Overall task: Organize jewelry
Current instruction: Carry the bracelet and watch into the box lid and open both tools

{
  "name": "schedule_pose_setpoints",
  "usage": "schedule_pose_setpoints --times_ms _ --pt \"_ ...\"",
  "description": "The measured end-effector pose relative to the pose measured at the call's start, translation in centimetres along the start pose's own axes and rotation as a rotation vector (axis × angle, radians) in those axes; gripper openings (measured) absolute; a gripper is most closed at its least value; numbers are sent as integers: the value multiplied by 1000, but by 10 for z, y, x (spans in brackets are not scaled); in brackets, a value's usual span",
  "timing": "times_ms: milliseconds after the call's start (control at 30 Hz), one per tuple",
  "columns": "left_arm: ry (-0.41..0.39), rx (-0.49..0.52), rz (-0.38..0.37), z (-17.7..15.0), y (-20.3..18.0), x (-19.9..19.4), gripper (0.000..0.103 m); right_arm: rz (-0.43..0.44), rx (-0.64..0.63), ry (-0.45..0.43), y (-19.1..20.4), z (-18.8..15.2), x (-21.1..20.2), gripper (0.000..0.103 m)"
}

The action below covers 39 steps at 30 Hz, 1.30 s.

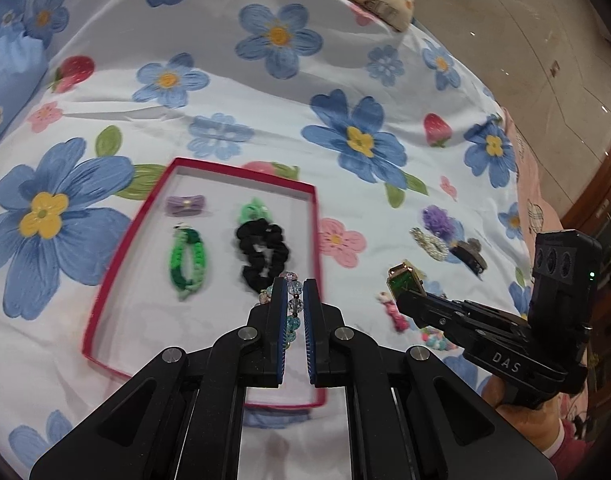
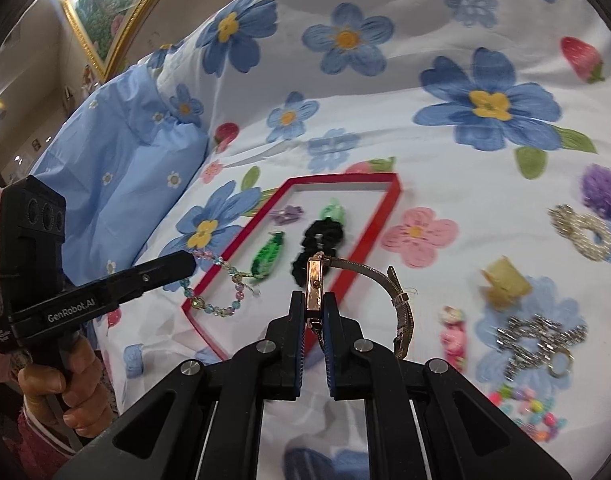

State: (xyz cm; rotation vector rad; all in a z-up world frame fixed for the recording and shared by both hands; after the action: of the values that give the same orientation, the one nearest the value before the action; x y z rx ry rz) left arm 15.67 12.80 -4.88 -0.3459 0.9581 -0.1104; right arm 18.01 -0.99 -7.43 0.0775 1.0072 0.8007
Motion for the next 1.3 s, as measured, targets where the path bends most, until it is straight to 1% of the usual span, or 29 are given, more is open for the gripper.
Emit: schedule_pose_setpoints --times_ms 200,367,567,800,1000,1300 --pt "4 -41 8 4 24 8 6 29 -57 29 28 11 26 8" --pt "21 -63 12 4 40 21 6 31 -95 64 42 16 54 8" --pt "43 -116 18 1 69 41 6 6 -122 135 44 13 92 8" --pt "69 -167 46 -5 101 60 6 -31 -147 217 40 -3 129 8" --pt "89 -194 70 -9 115 73 6 -85 -197 231 41 -4 140 8" --pt "112 -191 96 -14 117 78 7 -94 -221 257 41 -2 143 9"
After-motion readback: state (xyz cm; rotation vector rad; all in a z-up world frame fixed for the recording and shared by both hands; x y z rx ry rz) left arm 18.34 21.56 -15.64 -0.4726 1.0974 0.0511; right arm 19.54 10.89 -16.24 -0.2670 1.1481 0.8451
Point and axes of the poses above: each gripper's, at about its wrist camera, not at the fingertips, and x roughly the way its jaws point, y to its left, z to its top, the point moved 9 cm from there along x, roughly the way its jaws point, and after that the axes turned 9 degrees about y, right-handed, at the moved point
